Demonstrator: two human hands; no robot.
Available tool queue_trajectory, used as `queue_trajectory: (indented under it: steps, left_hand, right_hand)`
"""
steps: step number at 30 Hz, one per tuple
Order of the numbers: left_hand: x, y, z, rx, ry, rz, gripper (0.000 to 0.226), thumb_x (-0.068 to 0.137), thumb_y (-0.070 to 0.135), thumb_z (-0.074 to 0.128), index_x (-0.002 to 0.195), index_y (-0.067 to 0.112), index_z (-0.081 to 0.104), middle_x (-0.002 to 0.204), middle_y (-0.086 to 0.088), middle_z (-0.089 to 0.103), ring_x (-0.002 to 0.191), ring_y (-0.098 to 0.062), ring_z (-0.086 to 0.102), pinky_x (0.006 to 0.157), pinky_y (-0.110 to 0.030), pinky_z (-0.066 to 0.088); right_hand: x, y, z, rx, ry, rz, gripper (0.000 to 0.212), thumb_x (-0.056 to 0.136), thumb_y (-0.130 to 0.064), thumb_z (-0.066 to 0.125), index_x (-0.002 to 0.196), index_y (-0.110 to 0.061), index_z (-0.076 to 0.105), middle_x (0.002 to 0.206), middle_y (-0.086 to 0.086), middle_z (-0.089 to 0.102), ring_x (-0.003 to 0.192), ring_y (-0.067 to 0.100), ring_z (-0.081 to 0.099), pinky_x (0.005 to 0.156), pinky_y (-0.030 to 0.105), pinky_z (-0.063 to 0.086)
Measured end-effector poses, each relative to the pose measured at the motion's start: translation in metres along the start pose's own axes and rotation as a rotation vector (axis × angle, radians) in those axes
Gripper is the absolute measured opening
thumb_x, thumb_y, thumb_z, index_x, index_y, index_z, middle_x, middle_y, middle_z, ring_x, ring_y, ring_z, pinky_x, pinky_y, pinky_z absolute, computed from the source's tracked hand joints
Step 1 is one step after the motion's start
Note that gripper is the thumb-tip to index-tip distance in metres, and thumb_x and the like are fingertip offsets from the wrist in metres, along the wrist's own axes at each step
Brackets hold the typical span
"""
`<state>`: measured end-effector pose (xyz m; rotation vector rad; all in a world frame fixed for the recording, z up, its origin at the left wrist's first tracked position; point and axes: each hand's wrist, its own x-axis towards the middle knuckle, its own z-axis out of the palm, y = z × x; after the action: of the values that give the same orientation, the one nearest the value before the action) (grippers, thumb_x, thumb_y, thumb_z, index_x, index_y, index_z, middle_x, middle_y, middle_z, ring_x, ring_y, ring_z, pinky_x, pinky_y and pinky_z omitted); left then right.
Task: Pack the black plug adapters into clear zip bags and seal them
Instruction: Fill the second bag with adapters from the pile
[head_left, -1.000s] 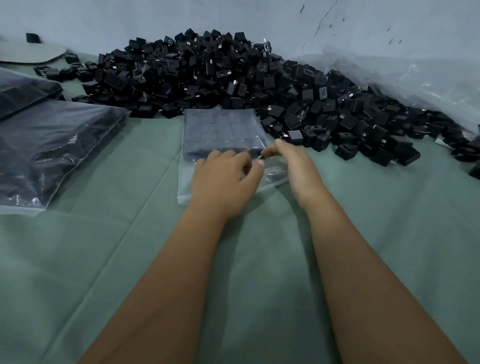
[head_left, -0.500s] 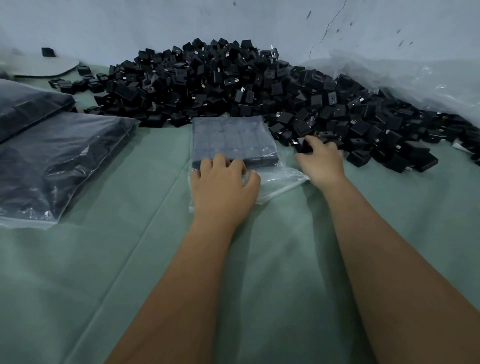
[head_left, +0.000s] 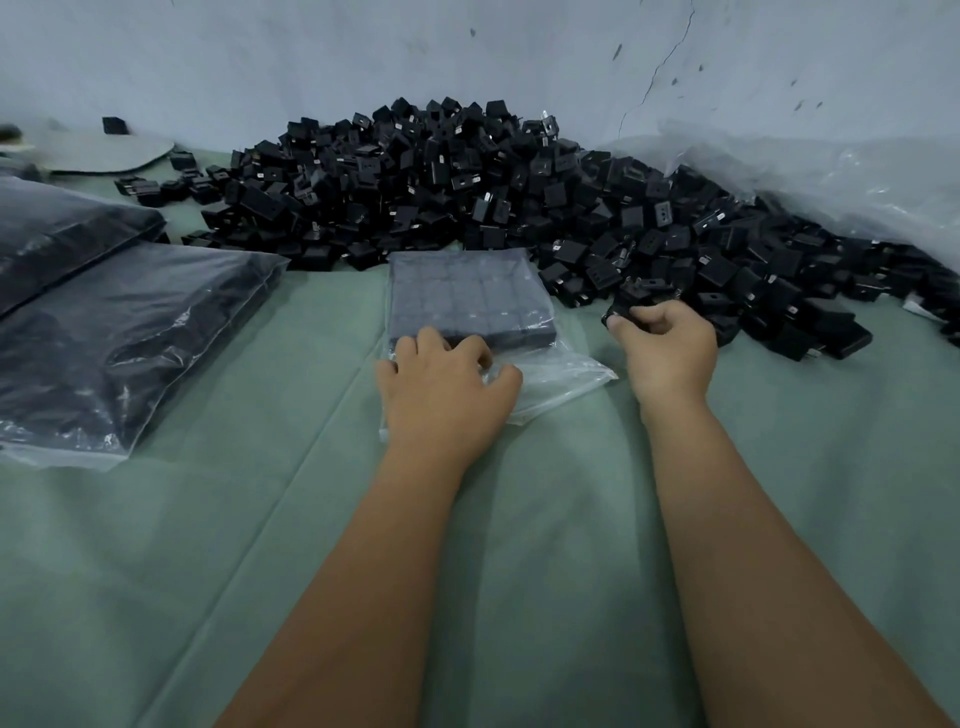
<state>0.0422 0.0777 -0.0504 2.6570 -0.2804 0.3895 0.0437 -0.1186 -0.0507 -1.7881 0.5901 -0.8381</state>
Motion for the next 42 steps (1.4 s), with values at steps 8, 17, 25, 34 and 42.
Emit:
queue_trajectory:
  steps: [8, 17, 25, 34, 42]
  left_hand:
    - [-0.013, 0.000, -0.012, -0.198, -0.084, 0.316, 0.024, 0.081, 0.037, 0.061, 0.103, 0.025, 0.062, 0.102, 0.005, 0.049, 0.100, -0.017, 0.040, 0.089, -0.032, 0.037]
    - [-0.020, -0.029, -0.026, -0.370, 0.204, 0.094, 0.007, 0.088, 0.021, 0.065, 0.085, 0.015, 0.067, 0.087, 0.006, 0.057, 0.085, -0.015, 0.053, 0.068, -0.021, 0.038]
    - [-0.025, -0.021, -0.035, -0.742, 0.324, 0.193, 0.024, 0.080, 0.032, 0.055, 0.073, 0.011, 0.065, 0.074, 0.001, 0.061, 0.071, -0.010, 0.054, 0.064, -0.017, 0.038]
    - [-0.009, -0.053, -0.033, -0.458, 0.229, -0.446, 0.020, 0.088, 0.021, 0.046, 0.093, 0.022, 0.065, 0.087, -0.001, 0.067, 0.095, -0.030, 0.059, 0.088, -0.043, 0.048]
    - [-0.008, -0.053, -0.033, -0.385, 0.129, -0.439, 0.021, 0.085, 0.023, 0.051, 0.101, 0.026, 0.064, 0.081, 0.004, 0.063, 0.095, -0.027, 0.060, 0.099, -0.043, 0.041]
  right_hand:
    - [-0.078, -0.038, 0.004, 0.207, 0.254, -0.187, 0.018, 0.081, -0.017, 0.066, 0.092, -0.026, 0.056, 0.086, -0.012, 0.059, 0.078, 0.010, 0.055, 0.068, 0.014, 0.043]
    - [-0.124, -0.047, 0.015, -0.230, -0.360, -0.615, 0.016, 0.070, -0.020, 0.059, 0.080, -0.020, 0.047, 0.075, -0.010, 0.050, 0.075, 0.013, 0.045, 0.060, 0.029, 0.042]
    - [-0.116, -0.043, 0.021, -0.509, -0.414, -0.675, 0.022, 0.084, -0.023, 0.065, 0.106, -0.024, 0.070, 0.102, -0.002, 0.070, 0.100, 0.021, 0.060, 0.090, 0.032, 0.043]
    - [-0.120, -0.043, 0.019, -0.367, -0.525, -0.546, 0.014, 0.082, -0.012, 0.065, 0.093, -0.020, 0.069, 0.094, -0.007, 0.068, 0.094, 0.014, 0.058, 0.088, 0.033, 0.047]
    - [-0.121, -0.044, 0.029, -0.598, -0.643, -0.706, 0.015, 0.092, -0.022, 0.052, 0.080, -0.015, 0.059, 0.088, 0.005, 0.066, 0.091, 0.028, 0.057, 0.079, 0.033, 0.037]
